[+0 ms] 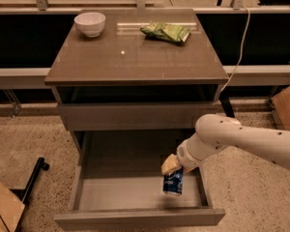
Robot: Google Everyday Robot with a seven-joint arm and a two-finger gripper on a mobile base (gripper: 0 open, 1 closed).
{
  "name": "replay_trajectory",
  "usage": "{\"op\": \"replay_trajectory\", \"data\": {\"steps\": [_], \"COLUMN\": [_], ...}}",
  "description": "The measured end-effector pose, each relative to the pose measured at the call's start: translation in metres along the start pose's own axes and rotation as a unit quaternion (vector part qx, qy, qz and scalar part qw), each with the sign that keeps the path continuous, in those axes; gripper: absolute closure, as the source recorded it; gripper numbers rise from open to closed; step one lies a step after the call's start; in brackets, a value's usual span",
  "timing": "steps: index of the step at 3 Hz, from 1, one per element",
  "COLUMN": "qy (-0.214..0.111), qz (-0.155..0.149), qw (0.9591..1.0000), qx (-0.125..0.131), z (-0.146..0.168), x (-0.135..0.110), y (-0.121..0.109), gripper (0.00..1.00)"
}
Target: Pick pepsi can from middle drawer and place on counter
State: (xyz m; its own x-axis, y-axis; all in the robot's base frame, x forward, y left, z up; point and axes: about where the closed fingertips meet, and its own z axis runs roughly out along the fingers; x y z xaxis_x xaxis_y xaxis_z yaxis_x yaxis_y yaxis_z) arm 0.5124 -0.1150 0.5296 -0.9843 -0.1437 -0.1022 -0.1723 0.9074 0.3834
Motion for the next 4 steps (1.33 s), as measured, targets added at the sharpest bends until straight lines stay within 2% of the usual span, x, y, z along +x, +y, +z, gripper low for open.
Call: {"op": "replay_trajectory", "data": {"steps": [1,2,3,4], "qy": [-0.058,-0.103,-0.153,-0.225], "qz": [-0.023,-0.053,-0.080,-0.121], "qw": [0.9980,0.9932,0.9834,0.9615], "qx": [-0.008,0.011,0.056,0.101], "z": [-0.075,-0.154,-0.230,-0.327], "x": [-0.004,-0.021,-0.040,-0.077], "y": [-0.016,-0.026,-0.022,0.006], "gripper": [1.00,1.00,1.00,1.00]}}
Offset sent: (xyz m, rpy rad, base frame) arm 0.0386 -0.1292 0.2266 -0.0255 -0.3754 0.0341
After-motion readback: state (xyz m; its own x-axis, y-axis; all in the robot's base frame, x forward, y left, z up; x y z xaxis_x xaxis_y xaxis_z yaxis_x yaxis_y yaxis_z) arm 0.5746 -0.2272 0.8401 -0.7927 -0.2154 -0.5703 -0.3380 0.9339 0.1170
